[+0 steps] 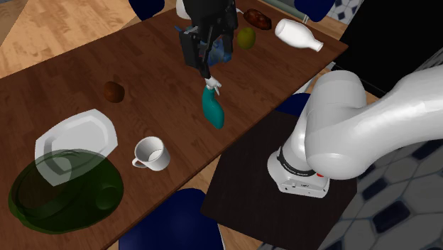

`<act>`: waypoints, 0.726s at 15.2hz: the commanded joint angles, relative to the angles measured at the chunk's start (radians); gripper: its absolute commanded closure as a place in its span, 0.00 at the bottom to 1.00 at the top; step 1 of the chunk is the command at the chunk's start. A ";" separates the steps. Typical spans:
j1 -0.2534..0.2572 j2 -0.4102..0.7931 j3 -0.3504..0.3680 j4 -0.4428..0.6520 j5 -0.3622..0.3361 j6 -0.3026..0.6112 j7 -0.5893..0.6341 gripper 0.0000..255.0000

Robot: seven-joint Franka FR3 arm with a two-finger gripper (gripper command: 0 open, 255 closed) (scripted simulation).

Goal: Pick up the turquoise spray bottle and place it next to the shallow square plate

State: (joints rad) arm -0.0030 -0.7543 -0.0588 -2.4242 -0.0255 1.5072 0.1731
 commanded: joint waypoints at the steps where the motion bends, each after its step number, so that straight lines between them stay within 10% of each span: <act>1: 0.000 0.000 0.000 0.000 0.000 0.000 0.000 0.00; 11: -0.022 0.202 -0.179 -0.095 -0.013 0.392 -0.192 0.00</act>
State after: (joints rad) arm -0.0247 -0.5835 -0.2167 -2.5217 -0.0407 1.8580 0.0061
